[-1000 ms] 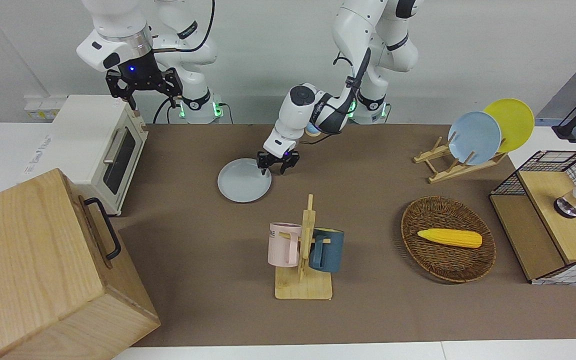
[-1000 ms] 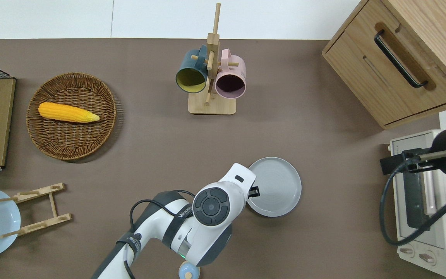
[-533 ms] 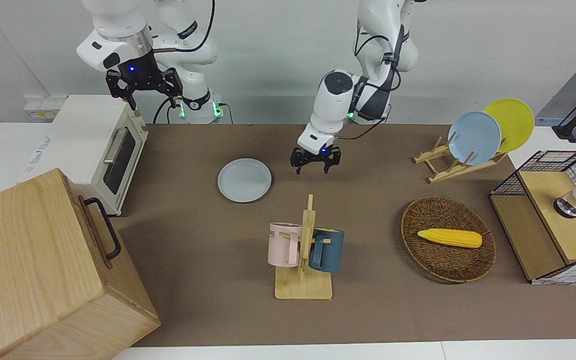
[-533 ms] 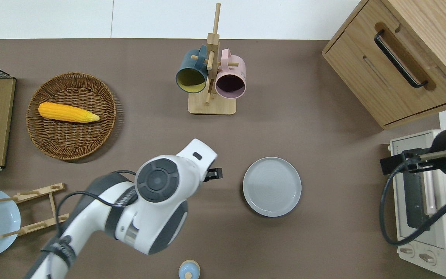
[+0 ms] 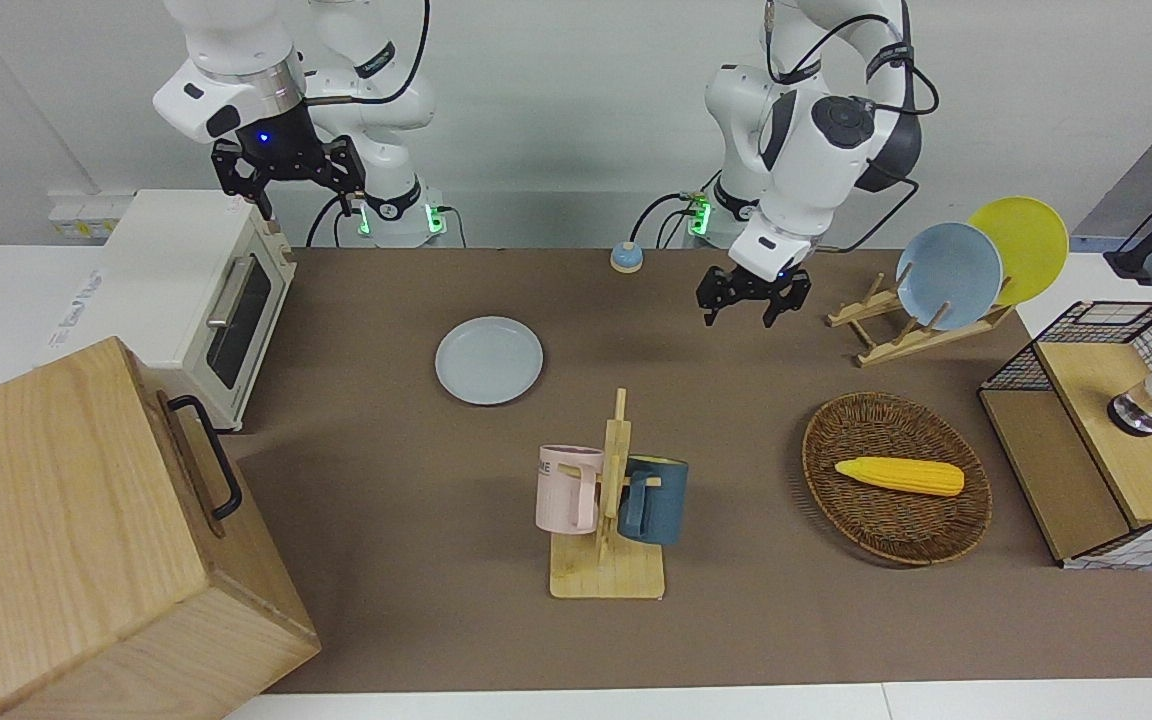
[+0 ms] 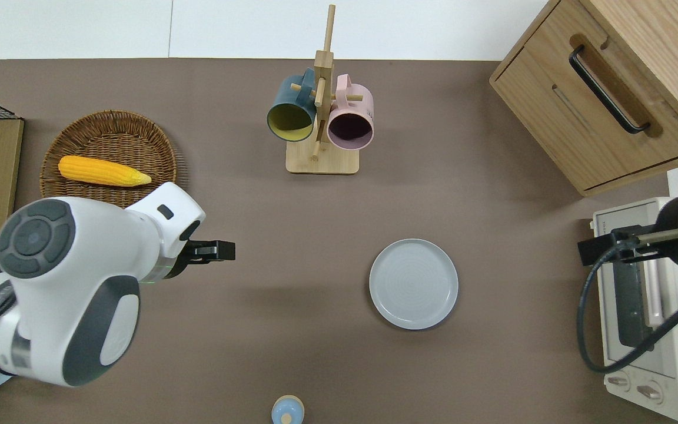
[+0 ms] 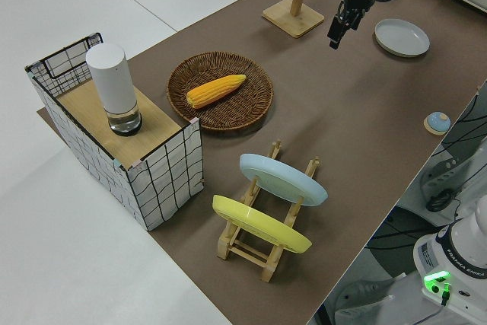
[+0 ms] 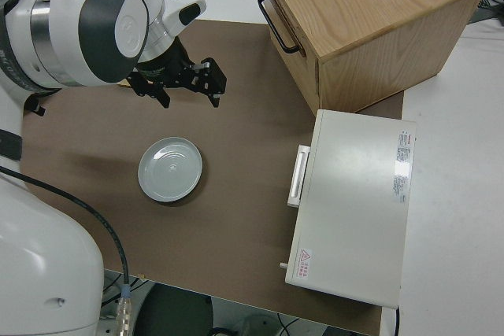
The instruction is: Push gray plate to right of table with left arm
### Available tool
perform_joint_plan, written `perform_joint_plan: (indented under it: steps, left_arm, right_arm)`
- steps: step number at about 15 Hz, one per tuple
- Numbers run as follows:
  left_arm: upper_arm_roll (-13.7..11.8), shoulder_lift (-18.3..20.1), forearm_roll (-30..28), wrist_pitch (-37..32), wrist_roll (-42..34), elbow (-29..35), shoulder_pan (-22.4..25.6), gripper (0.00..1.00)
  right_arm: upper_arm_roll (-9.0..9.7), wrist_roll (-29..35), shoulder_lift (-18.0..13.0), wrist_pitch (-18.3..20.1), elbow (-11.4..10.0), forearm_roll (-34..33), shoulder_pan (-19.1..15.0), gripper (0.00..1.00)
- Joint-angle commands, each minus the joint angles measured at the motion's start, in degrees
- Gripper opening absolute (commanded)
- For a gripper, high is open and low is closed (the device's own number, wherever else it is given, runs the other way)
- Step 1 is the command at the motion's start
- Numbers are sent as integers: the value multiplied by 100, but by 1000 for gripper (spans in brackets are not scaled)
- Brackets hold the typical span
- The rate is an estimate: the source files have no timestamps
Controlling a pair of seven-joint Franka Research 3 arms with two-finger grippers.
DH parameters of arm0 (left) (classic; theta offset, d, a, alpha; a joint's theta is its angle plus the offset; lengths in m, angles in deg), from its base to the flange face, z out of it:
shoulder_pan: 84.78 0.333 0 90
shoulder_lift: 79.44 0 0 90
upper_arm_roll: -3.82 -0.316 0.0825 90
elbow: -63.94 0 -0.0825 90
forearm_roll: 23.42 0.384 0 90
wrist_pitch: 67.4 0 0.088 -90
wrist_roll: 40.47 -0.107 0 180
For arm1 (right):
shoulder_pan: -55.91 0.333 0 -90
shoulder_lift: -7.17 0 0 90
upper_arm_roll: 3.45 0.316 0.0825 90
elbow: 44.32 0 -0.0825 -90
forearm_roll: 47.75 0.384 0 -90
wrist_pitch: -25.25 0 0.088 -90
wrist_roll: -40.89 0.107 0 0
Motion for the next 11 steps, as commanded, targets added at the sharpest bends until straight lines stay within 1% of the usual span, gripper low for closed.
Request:
perform_joint_plan:
  steps: [1,3,7,9,11]
  left_arm:
    - [-171,64,306,-1274,-17,-973,-44,995]
    - [-329,72,306,-1680,-8,-1318,-53,995]
    - [-575,213,384,-2190,9,-1880,-44,995]
    - [-750,213,472,-2297,35,-2136,-36,993]
    - [-804,213,499,-2297,45,-2137,-35,993]
  right_arm:
    - [0,-46,-59,32,-24,12,-7,996]
    - [0,-46,-59,24,-24,11,-7,996]
    - [0,-46,-59,24,-24,12,-7,996]
    - [0,-46,-59,24,-24,3,-7,996]
    - [0,-46,-59,24,-24,12,-7,996]
